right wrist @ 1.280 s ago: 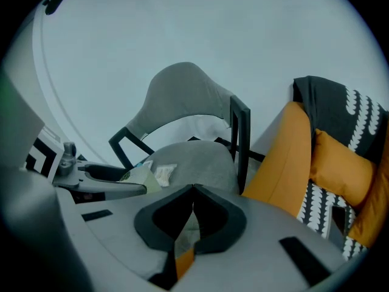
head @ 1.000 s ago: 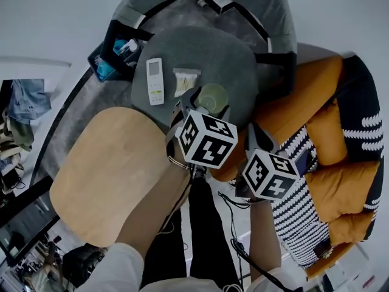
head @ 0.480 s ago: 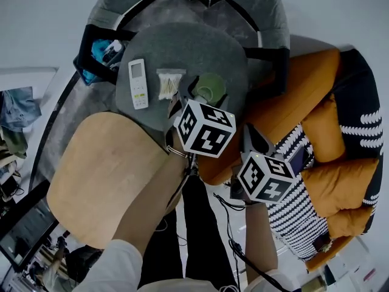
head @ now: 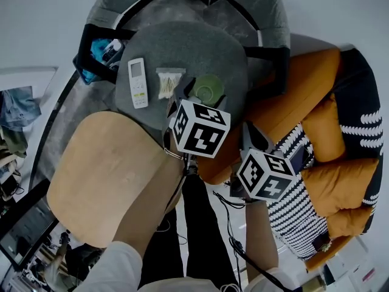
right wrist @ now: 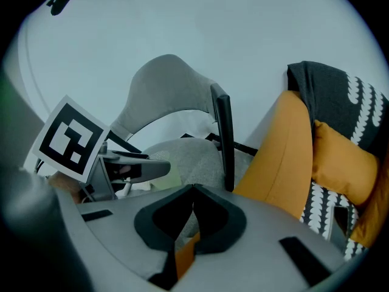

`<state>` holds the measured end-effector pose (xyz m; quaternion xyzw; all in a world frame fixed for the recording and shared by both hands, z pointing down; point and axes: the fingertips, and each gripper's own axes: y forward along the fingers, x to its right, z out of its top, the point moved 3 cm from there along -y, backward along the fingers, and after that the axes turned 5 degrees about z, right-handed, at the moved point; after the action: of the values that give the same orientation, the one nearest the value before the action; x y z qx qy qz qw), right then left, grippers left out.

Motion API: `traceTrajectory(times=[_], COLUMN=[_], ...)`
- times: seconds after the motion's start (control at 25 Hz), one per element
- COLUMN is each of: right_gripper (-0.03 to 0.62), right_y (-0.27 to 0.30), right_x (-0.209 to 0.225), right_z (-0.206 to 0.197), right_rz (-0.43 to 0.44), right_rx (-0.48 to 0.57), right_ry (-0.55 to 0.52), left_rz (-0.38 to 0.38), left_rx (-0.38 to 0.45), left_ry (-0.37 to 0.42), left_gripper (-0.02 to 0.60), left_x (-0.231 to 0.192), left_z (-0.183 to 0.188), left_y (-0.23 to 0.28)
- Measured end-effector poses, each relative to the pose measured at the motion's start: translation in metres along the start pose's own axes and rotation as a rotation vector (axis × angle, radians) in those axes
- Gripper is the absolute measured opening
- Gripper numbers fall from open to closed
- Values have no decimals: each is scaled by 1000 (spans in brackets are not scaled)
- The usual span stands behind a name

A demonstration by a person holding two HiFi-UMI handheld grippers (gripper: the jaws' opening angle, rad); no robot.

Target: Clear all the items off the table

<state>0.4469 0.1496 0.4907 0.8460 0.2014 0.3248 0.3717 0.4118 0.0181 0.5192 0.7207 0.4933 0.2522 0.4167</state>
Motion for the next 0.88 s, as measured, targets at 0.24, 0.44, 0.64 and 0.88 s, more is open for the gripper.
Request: traceTrajectory(times=[0.24, 0.44, 0.64, 0.88], right_gripper=[25, 25, 25, 25], right_y=[-1, -3, -4, -3], right_x=[-1, -8, -18, -21], right_z=[1, 4, 3, -5], right_rz=[3, 8, 22, 30], right_rx=[-1, 10, 12, 1], right_ry=[3, -4, -10, -19], left_rz=[-48, -73, -73, -86], left_rx=[21, 20, 27, 36], left_ry=[-64, -89, -105, -135], left_gripper=[351, 352, 353, 353], left_x=[6, 9, 3, -4], left_z=[-5, -7, -7, -11], left_y=[-9, -16, -19, -19])
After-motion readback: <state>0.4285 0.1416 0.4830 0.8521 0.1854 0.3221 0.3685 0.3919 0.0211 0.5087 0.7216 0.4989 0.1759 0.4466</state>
